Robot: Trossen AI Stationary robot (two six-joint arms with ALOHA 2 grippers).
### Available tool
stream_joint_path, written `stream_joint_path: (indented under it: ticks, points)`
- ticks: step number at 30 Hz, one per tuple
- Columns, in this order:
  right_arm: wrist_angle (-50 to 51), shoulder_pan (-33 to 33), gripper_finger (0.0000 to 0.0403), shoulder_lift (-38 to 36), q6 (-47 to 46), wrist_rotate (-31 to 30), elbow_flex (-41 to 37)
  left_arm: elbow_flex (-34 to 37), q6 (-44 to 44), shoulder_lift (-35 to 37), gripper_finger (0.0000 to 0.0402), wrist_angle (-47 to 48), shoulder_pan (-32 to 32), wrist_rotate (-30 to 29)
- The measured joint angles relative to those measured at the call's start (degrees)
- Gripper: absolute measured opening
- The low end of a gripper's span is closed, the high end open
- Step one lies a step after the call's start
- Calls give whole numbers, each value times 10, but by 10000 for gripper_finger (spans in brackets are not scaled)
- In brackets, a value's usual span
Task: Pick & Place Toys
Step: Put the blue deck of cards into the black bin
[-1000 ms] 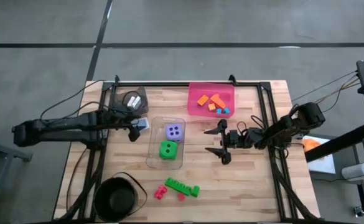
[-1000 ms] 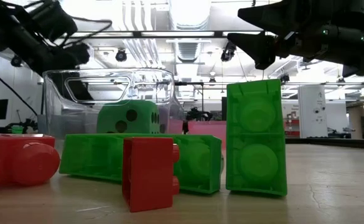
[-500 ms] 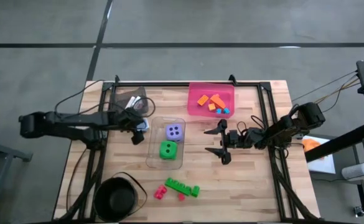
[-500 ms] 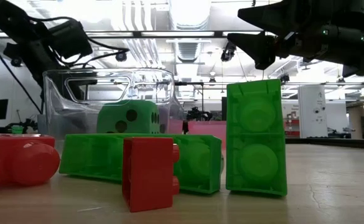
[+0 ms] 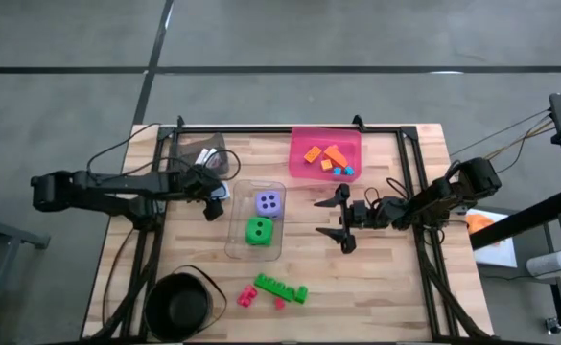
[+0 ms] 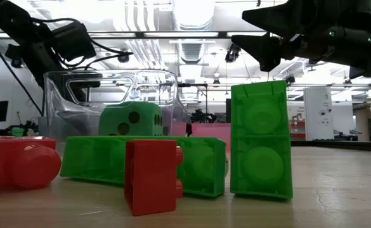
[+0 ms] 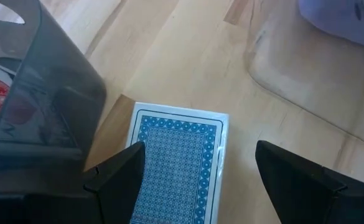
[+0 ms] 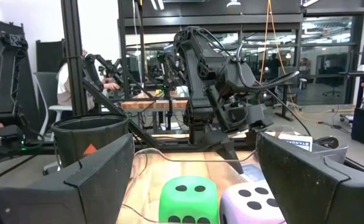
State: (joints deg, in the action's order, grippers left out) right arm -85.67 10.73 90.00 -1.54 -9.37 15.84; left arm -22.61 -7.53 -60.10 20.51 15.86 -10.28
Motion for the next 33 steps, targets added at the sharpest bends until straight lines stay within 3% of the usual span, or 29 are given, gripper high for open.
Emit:
stream_joint_path:
  ticks: [12, 20, 33]
  points:
    - [1, 0, 336, 0, 0, 0, 0, 0, -34, -25, 307, -12, 0, 50]
    - [1, -1, 336, 0, 0, 0, 0, -2, -43, -75, 307, -29, 0, 22]
    - [3, -1, 336, 0, 0, 0, 0, -1, -32, -79, 307, -24, 0, 7]
